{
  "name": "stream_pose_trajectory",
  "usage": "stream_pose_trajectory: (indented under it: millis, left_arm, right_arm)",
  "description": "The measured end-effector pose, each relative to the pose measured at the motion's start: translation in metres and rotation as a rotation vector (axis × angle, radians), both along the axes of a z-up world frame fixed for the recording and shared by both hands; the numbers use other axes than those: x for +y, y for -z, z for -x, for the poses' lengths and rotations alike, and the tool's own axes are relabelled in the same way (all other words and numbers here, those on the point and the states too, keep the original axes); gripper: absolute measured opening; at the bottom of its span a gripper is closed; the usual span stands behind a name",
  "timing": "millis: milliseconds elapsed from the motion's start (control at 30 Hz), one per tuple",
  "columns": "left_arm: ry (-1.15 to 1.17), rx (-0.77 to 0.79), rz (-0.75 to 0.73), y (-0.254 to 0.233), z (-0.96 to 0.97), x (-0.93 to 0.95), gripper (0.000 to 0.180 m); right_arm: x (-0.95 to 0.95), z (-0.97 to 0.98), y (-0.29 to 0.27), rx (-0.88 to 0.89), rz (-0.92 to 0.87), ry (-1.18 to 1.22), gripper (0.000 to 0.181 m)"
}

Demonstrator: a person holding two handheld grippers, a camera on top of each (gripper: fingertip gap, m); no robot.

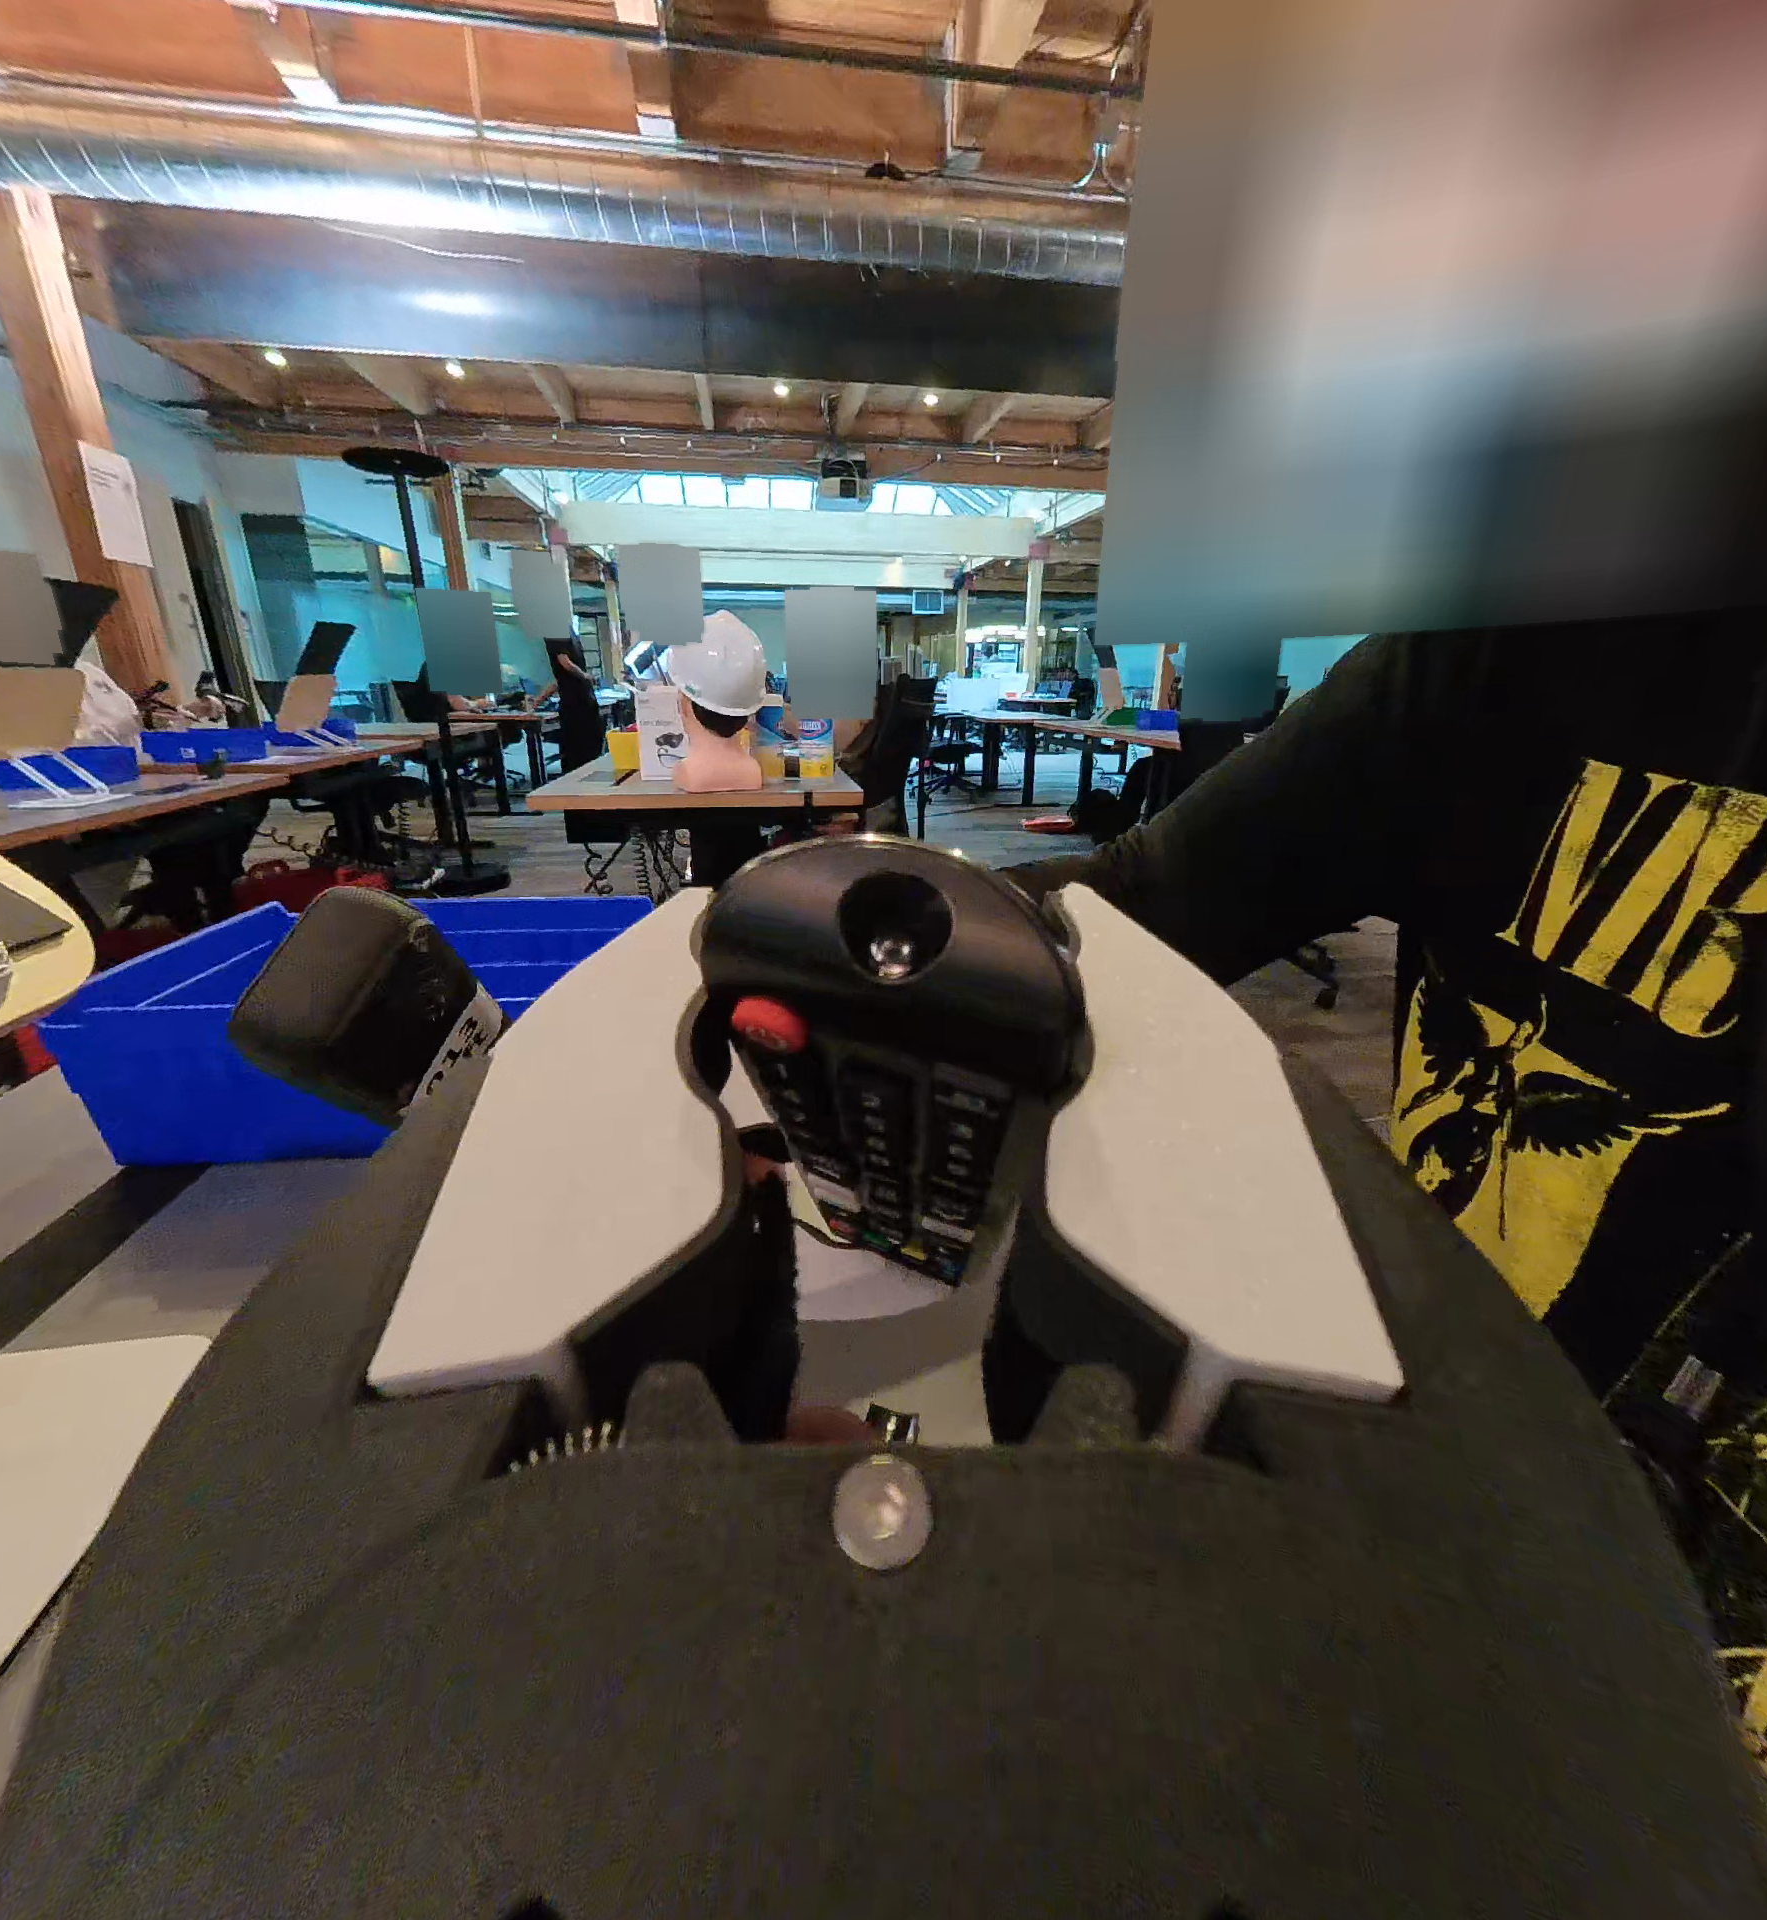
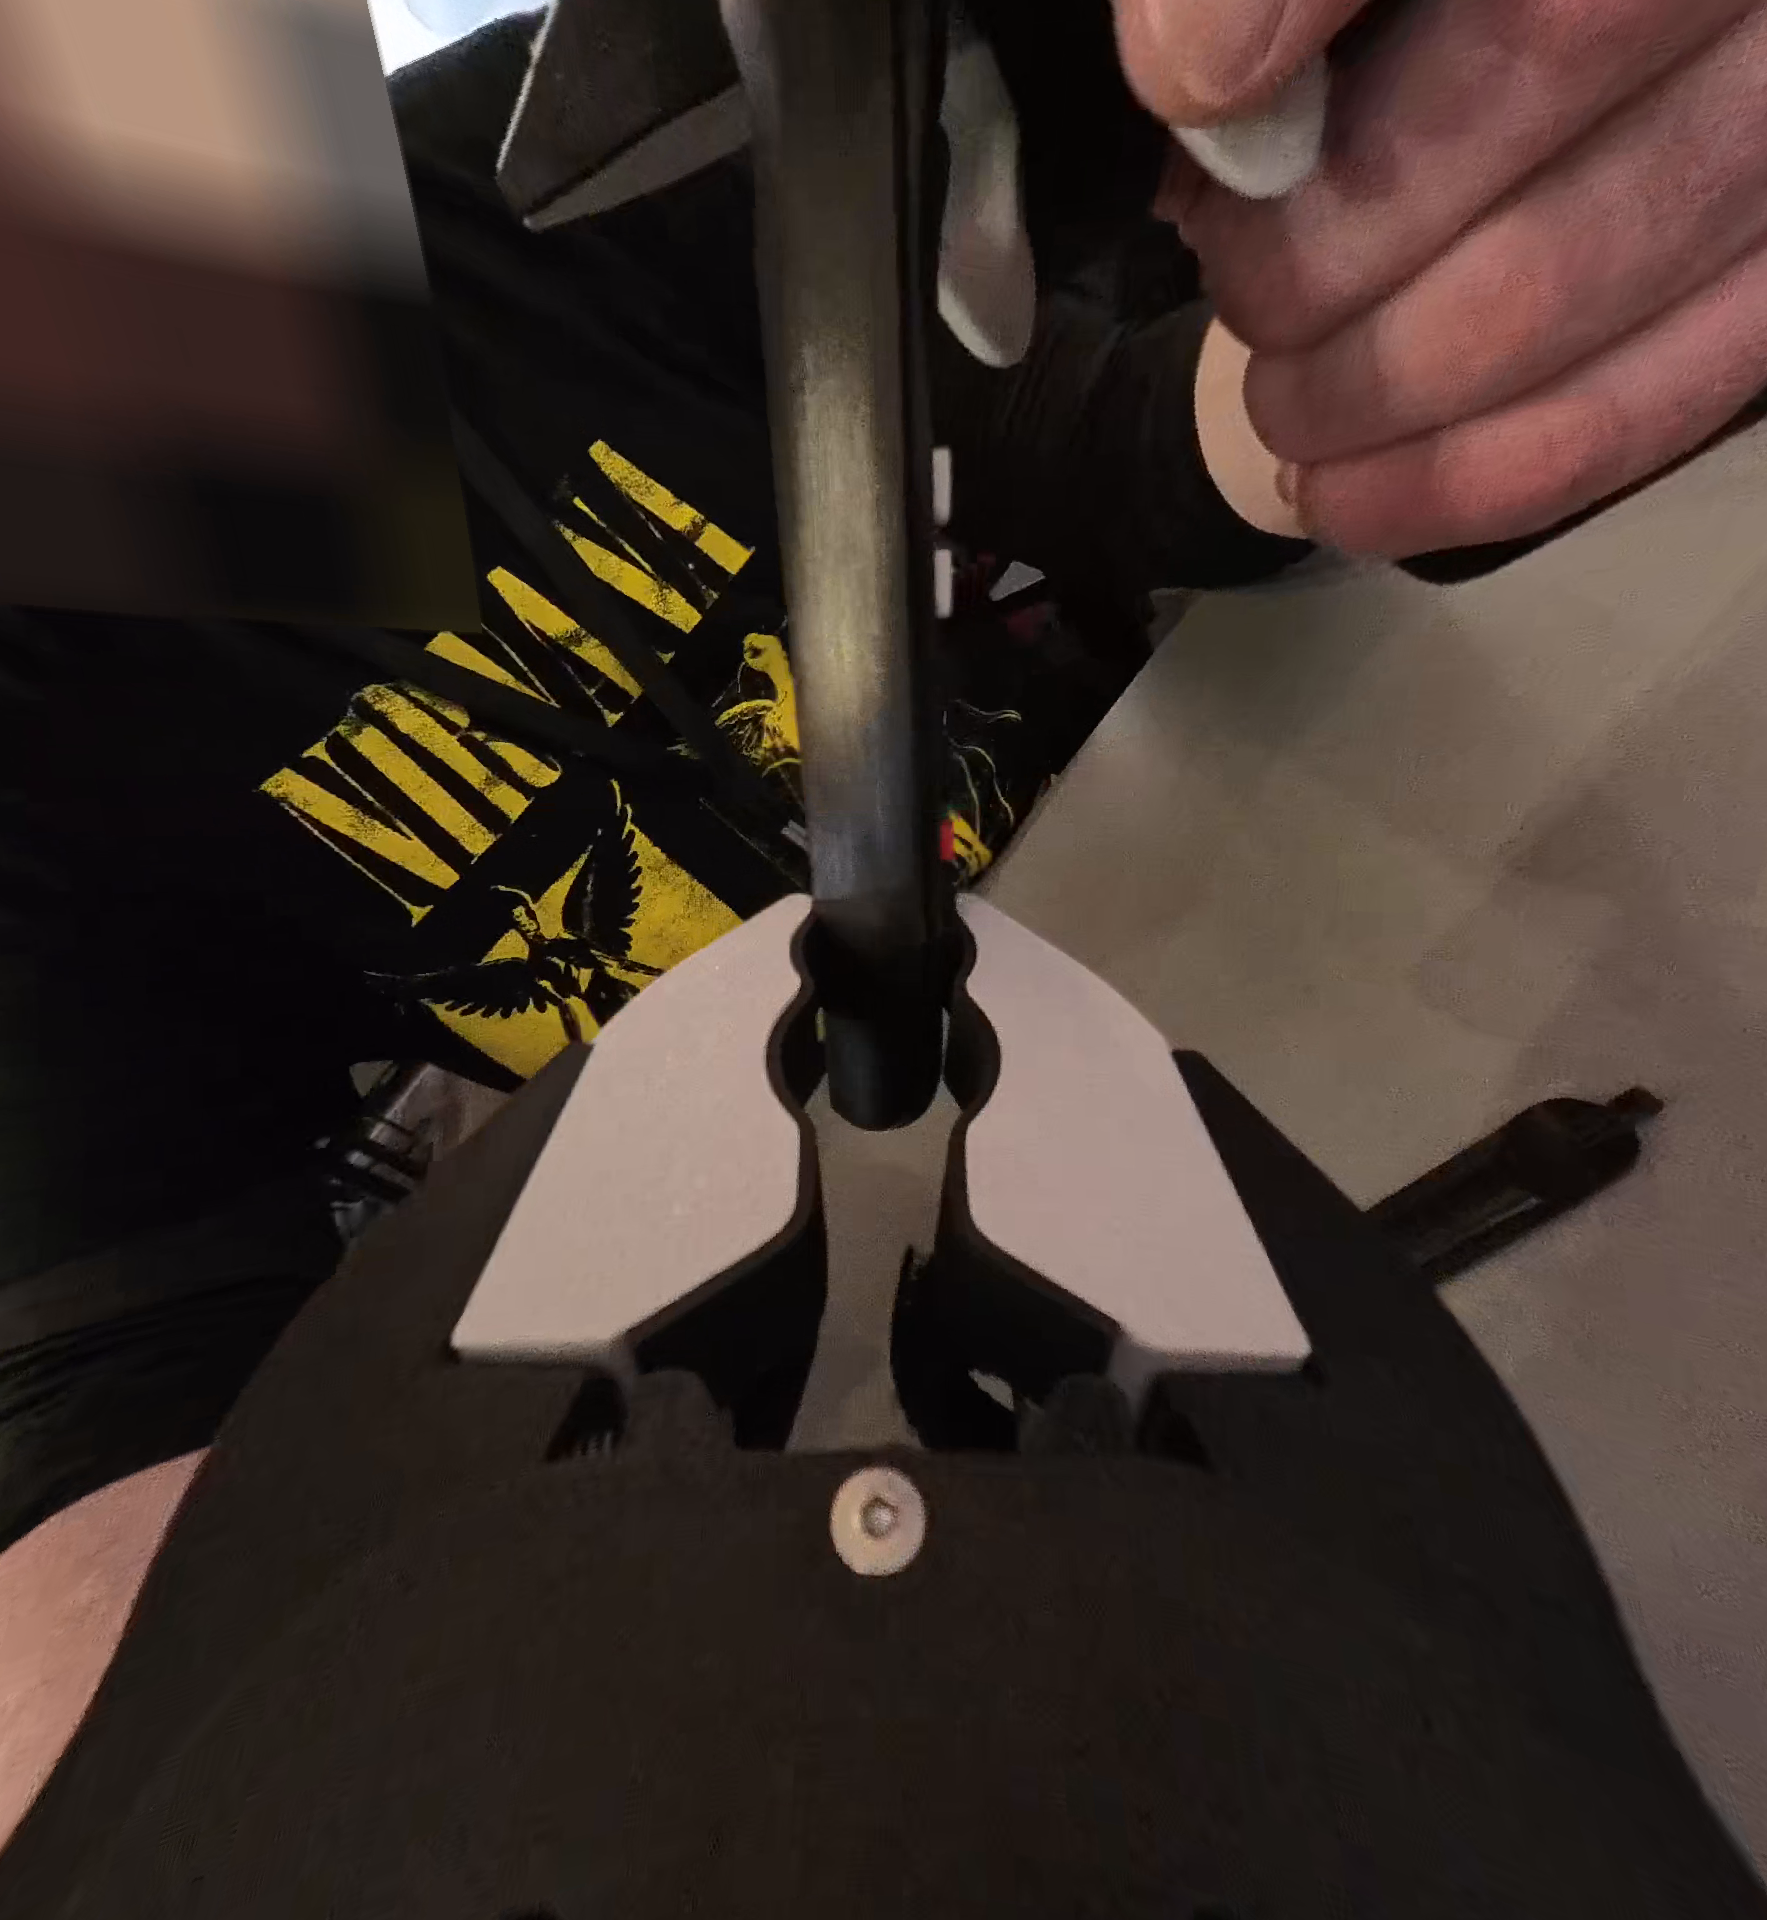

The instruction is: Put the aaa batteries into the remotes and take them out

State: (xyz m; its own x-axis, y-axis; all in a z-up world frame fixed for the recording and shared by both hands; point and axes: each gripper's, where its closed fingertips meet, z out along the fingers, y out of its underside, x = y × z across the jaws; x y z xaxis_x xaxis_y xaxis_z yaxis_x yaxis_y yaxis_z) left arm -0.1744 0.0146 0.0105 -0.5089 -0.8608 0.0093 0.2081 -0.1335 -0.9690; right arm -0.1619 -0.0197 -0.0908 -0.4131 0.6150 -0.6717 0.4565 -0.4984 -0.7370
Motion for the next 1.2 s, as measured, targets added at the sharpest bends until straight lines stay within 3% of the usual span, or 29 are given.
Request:
stream_pose_trajectory:
  millis: [167, 233, 367, 500, 733, 933, 1200]
  left_arm:
    - [-0.052, -0.057, 0.048, -0.002, 0.006, 0.010, 0.056]
    - [-0.121, -0.040, 0.022, 0.004, 0.006, 0.016, 0.056]
    - [-0.197, -0.012, -0.001, 0.014, 0.008, 0.021, 0.056]
    - [-0.138, -0.036, 0.064, 0.012, 0.012, 0.021, 0.056]
    - [-0.062, -0.053, 0.182, 0.020, 0.009, 0.018, 0.056]
    - [0.006, -0.120, 0.329, 0.017, 0.013, 0.026, 0.055]
    - [0.049, -0.153, 0.411, 0.016, 0.011, 0.029, 0.055]
  right_arm:
    - [0.012, 0.006, 0.000, -0.016, 0.028, 0.044, 0.021]
    - [0.028, 0.008, -0.001, -0.007, 0.029, 0.157, 0.036]
    - [0.056, 0.006, -0.001, -0.020, -0.079, 0.468, 0.047]
    - [0.061, 0.010, -0.011, 0.045, -0.217, 0.675, 0.044]
    - [0.051, 0.024, -0.014, 0.046, -0.295, 0.641, 0.031]
    - [0.061, 0.018, -0.039, 0.130, -0.259, 0.723, 0.031]
    - [0.063, 0.035, -0.026, 0.053, -0.230, 0.689, 0.034]
